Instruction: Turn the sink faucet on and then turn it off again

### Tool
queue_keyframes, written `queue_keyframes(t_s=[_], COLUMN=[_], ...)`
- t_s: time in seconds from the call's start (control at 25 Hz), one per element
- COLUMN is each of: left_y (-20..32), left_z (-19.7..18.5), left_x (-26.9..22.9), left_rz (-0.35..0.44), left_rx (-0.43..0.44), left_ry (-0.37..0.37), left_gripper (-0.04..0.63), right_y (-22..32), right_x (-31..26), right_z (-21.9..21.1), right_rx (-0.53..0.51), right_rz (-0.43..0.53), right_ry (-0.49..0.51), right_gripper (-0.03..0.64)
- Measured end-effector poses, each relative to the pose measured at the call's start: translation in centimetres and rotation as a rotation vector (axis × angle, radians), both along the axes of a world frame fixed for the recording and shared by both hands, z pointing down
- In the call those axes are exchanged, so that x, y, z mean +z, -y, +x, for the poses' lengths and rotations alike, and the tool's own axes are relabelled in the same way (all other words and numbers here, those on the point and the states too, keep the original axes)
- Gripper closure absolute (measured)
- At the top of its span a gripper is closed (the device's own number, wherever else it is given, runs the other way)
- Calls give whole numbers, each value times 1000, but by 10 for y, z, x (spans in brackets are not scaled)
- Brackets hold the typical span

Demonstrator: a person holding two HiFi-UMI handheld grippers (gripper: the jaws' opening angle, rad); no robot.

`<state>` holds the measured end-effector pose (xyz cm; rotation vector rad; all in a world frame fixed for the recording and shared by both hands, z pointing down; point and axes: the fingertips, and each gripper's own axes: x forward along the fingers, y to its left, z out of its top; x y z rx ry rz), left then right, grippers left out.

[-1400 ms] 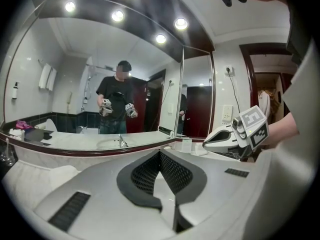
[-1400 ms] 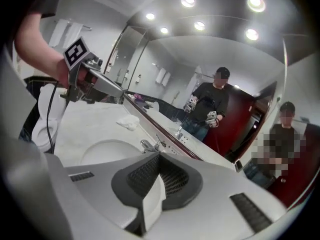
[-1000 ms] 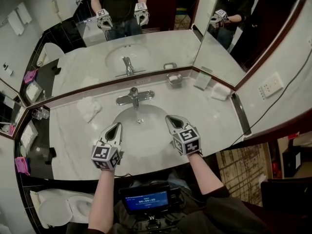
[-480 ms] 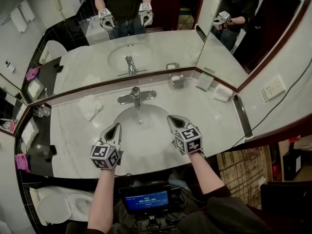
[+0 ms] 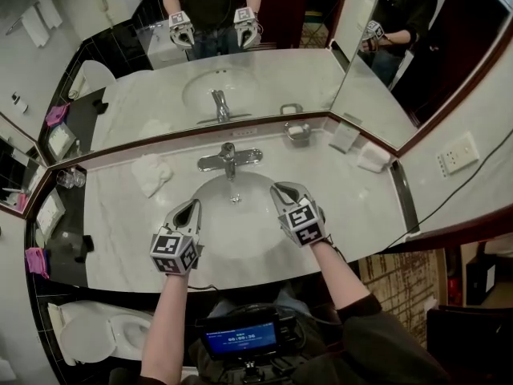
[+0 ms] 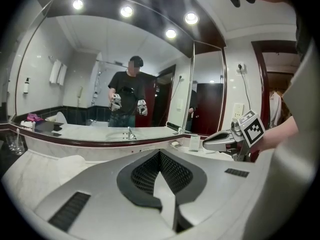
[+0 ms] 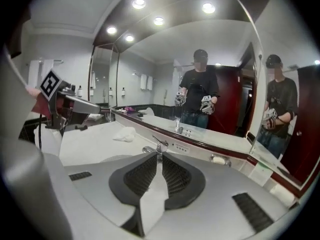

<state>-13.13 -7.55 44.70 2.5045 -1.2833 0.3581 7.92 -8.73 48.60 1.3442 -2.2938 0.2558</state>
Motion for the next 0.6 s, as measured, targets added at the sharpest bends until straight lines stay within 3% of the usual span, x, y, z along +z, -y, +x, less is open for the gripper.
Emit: queue_keyframes(t_s=[0.2, 0.36, 0.6], left_y=[22, 37, 56], left_z=[3, 4, -3], left_x=[8, 12, 29], left_rz=[-8, -1, -5], left_rx=[-1, -6, -18], left_ry=[16, 28, 26], left_gripper=[595, 595, 595], right_y=[43, 79, 133], right_x=[19, 33, 70], right_z=[-23, -44, -76], right_rx=[-144, -254, -366], right_rz=[62, 126, 165], right_ry=[-187, -366, -494], right_gripper=[485, 460, 440])
